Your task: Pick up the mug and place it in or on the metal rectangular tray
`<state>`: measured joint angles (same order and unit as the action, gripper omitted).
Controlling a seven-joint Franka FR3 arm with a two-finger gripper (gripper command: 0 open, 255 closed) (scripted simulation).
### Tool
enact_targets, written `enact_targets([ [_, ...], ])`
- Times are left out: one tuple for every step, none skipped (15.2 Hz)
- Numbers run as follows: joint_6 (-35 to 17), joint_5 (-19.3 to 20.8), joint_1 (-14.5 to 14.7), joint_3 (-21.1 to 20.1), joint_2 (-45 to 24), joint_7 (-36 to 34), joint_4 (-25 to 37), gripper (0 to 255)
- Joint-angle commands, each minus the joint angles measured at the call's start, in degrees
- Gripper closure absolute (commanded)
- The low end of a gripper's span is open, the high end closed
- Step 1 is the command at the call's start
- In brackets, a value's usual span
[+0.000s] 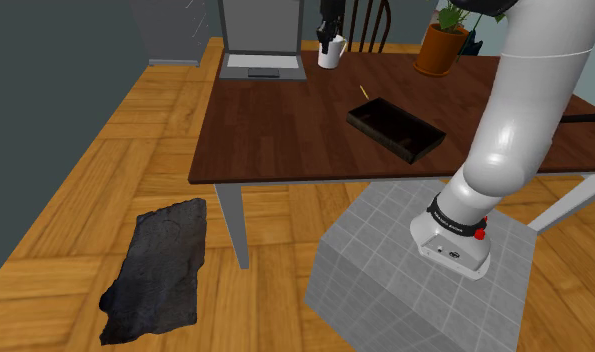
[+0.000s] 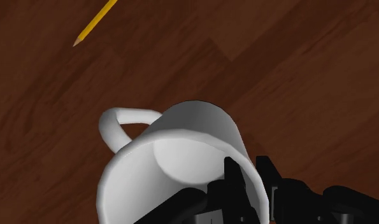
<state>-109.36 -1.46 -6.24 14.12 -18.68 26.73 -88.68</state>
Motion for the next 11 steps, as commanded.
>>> enact_targets([
  [-1.16,0.91,0.45,0.27,4.05,-0.17,-5.09,255],
  [-1.97,1.51,0.64,0.44,6.52,-0.24,-8.3,255],
  [-2.69,2.12,0.79,0.61,8.94,-0.32,-11.37,255],
  [-3.31,2.74,0.9,0.75,11.32,-0.42,-14.31,255],
  [-3.85,3.39,0.96,0.87,13.68,-0.54,-17.13,255],
  [-4.3,4.04,0.99,0.98,16.02,-0.66,-19.84,255],
  [-4.67,4.7,0.97,1.07,18.34,-0.79,-22.46,255],
  [-4.97,5.37,0.91,1.15,20.65,-0.93,-24.99,255],
  [-5.18,6.04,0.8,1.21,22.95,-1.06,-27.43,255],
  [-5.31,6.71,0.65,1.25,25.25,-1.19,-29.79,255],
  [-5.37,7.37,0.47,1.29,27.55,-1.3,-32.08,255],
])
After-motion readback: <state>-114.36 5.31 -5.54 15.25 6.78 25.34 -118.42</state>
